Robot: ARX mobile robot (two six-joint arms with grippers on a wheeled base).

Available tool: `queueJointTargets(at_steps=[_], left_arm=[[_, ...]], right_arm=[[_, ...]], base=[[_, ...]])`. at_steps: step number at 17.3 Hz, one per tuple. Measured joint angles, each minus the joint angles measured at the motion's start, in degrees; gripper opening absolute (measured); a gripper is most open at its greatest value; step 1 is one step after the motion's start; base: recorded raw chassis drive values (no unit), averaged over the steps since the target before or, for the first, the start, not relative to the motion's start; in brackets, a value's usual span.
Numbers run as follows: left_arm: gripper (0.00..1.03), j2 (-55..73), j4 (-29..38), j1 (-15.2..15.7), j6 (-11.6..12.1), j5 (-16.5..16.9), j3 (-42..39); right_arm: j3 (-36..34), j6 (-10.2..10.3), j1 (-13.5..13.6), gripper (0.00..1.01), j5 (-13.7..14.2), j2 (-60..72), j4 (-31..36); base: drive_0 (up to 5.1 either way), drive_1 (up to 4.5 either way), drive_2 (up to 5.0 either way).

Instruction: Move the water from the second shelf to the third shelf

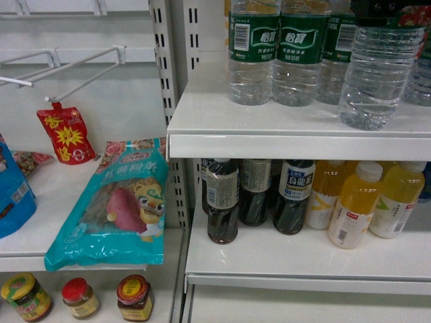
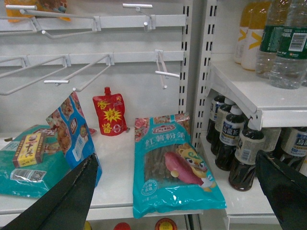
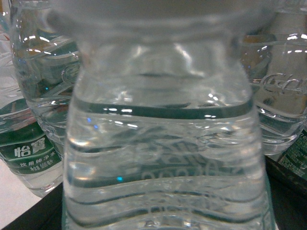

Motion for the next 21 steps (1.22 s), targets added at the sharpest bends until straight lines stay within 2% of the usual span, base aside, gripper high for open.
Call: queueJointTargets(at_steps=[9,15,21], left_arm=[[0.98,0.0,0.0,0.0,0.0,0.0,0.0],[0.98,0.0,0.0,0.0,0.0,0.0,0.0],[0.98,0.0,0.0,0.0,0.0,0.0,0.0]], right_arm=[[-1.8,0.0,0.1,0.98,-0.7,-4.7,-3.0],[-8.1,0.0,0.4,0.98,-1.1,-13.7,-8.5],[-20.5,0.4,-1.5,0.98,-6.7,-32.3,-14.6]], base=[[0.0,0.00,0.0],[0.0,0.00,0.0],[0.0,0.00,0.0]])
